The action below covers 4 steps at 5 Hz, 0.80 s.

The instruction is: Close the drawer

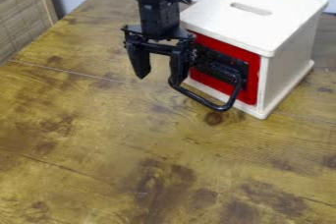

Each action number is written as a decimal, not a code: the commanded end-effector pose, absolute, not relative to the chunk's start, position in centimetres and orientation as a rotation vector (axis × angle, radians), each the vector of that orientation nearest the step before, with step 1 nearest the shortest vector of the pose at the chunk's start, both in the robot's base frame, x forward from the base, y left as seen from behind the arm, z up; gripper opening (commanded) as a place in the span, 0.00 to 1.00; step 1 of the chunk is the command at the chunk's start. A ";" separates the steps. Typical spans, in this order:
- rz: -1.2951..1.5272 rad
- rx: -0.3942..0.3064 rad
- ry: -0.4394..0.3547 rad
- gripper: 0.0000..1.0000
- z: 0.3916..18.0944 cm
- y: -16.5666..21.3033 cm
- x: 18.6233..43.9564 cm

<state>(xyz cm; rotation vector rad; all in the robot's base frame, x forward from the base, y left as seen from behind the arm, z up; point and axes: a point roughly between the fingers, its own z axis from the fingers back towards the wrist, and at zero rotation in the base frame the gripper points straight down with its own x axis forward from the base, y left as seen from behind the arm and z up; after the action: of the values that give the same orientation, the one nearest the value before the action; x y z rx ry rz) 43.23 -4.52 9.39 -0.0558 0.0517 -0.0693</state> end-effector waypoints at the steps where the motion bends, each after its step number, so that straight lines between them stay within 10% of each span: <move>1: 0.018 -0.066 -0.081 1.00 14.2 -2.8 44.2; 4: -0.117 -0.083 -0.076 1.00 12.9 -6.2 43.7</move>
<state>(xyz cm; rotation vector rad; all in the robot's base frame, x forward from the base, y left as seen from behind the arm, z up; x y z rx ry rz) 43.64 -5.35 8.97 -0.0740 0.0186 -0.0931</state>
